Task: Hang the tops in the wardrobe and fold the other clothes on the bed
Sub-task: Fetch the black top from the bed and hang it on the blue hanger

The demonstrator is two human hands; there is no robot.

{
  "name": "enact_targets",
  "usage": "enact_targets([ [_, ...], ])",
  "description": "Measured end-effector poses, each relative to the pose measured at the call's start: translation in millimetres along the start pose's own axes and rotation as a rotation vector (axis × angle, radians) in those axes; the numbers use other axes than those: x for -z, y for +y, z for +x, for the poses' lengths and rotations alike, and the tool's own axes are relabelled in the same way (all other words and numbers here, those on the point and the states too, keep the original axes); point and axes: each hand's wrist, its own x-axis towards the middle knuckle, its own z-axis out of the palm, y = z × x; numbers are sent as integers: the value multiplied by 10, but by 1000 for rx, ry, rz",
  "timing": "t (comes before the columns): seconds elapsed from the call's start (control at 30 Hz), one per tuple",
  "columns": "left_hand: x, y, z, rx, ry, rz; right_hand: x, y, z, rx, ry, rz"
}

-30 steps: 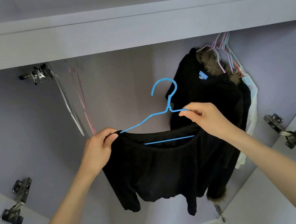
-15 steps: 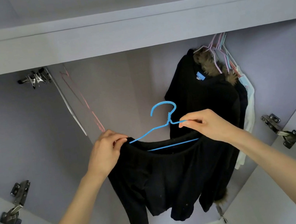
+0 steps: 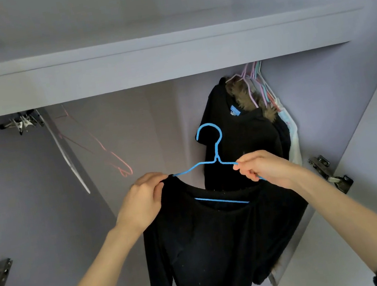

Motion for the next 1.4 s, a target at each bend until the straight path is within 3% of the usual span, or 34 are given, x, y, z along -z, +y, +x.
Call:
enact_targets([
  [0.13, 117, 223, 135, -244, 191, 78, 107, 40, 123, -126, -32, 268],
  [0.3, 335, 531, 383, -480, 502, 288, 172, 13, 315, -92, -3, 525],
  [0.47, 580, 758, 755, -481, 650, 586, 260, -207, 500, 39, 59, 616],
  [0.6, 665, 826, 957, -367, 658, 667, 416, -396, 656, 84, 97, 730],
  [1.13, 603, 755, 1074, -369, 742, 776, 643, -785, 1316, 187, 155, 924],
  [1.27, 586, 733, 1080, -374, 745, 784, 660, -798, 1401, 131, 248, 756],
  [1.4, 572, 721, 1084, -368, 752, 797, 725, -777, 1445, 99, 468, 642],
])
